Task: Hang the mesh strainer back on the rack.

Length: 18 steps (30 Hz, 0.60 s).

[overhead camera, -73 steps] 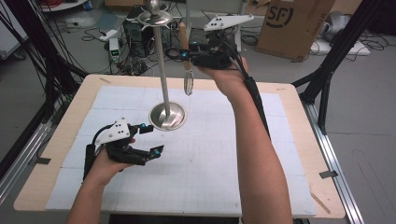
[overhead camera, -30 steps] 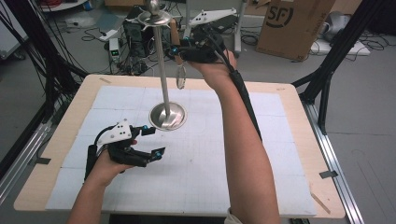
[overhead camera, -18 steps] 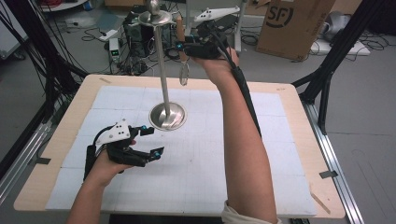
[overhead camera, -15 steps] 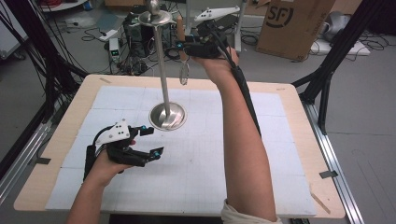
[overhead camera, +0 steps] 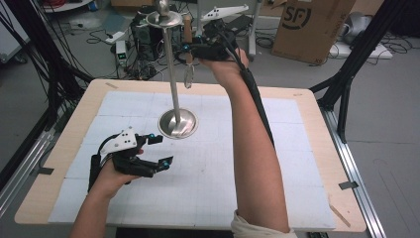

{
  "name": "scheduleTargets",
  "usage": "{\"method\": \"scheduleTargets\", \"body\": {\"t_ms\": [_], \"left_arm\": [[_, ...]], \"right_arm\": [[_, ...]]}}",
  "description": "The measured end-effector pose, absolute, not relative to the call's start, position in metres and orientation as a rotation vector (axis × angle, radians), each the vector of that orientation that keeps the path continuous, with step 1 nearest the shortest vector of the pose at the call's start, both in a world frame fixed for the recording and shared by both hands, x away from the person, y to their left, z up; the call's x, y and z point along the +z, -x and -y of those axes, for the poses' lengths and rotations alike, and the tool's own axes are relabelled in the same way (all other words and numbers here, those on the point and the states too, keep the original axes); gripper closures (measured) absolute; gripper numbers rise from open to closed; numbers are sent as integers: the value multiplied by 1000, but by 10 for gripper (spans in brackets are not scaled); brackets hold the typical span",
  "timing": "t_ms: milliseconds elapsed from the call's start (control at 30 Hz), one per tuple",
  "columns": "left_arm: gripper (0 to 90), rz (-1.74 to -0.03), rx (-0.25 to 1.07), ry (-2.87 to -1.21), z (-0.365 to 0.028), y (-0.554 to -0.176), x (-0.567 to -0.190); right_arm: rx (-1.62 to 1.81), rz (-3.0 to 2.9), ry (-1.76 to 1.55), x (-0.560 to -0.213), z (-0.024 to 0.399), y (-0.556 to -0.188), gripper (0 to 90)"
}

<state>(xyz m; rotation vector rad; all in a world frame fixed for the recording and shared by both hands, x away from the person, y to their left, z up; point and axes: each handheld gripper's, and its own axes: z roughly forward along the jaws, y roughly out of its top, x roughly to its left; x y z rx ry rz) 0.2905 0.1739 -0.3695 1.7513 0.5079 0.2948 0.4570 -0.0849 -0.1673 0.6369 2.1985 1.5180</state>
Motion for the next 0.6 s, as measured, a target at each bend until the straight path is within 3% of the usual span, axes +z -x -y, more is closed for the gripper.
{"method": "scheduleTargets", "body": {"t_ms": [600], "left_arm": [[202,-510,295,-1751,-174,-290,-370]], "right_arm": [[1499,-2198,-627,-168,80,-454,624]]}}
